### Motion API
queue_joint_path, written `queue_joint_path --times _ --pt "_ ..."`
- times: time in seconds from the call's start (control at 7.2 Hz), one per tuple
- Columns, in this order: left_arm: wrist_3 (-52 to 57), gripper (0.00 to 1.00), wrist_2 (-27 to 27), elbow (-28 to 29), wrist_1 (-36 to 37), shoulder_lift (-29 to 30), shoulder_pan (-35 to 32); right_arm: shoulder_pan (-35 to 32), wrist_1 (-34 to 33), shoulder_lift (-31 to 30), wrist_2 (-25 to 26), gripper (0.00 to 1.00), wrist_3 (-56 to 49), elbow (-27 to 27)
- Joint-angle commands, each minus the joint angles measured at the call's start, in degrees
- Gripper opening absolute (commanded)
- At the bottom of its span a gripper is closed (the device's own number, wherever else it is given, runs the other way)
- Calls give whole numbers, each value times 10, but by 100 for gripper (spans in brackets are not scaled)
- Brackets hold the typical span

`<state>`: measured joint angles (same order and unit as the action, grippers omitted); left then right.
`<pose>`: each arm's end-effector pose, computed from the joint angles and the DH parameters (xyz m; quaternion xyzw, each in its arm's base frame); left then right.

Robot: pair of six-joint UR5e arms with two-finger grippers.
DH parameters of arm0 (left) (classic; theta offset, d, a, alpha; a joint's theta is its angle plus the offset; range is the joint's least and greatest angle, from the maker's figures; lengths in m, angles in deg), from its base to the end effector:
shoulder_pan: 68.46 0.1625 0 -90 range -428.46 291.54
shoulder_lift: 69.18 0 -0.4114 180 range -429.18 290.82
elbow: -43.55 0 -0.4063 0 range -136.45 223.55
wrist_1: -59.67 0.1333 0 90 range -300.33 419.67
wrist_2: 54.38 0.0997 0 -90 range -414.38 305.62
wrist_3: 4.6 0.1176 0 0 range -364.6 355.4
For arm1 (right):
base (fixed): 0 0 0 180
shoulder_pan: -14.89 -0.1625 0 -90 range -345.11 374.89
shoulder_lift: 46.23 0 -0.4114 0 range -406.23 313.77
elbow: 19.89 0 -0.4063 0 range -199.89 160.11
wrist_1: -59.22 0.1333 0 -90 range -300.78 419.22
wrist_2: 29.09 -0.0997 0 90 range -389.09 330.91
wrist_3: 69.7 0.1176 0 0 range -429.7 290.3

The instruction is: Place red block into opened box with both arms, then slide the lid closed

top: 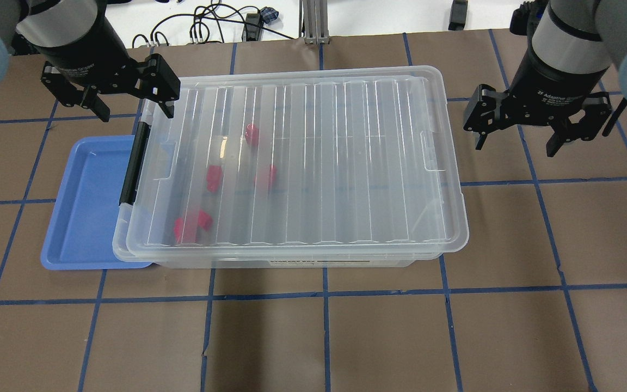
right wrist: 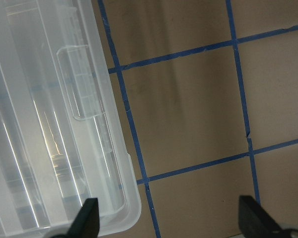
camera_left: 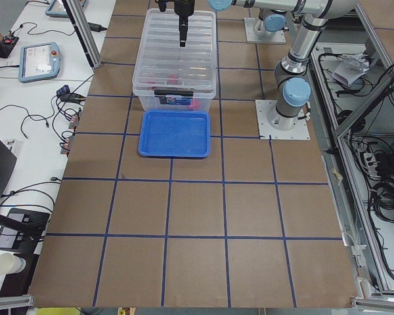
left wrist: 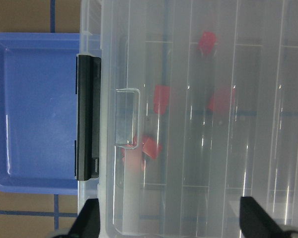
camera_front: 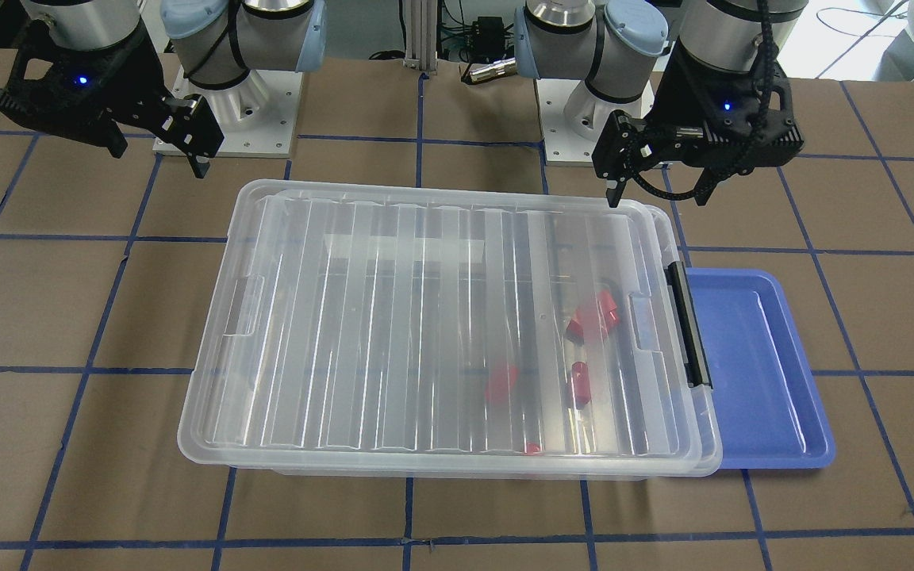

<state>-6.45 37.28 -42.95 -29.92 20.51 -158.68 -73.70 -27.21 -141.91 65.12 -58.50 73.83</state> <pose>-0.1319 -0.5108 0.4910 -0.0147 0.9991 -0.0371 0.0138 0.1133 -0.4646 0.4657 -0.1092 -0.9932 -0.0109 0.0378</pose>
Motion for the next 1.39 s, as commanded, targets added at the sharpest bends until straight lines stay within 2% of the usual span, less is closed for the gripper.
queue_joint_path --times 0.0,0.42,1.25 --pt "0 100 -3 1 -1 1 1 0 -1 1 0 100 -5 1" --pt "9 100 -3 -8 -1 8 1 0 -1 5 -26 100 -25 -2" --pt "27 100 3 5 -5 12 1 1 -4 1 -17 100 -22 -5"
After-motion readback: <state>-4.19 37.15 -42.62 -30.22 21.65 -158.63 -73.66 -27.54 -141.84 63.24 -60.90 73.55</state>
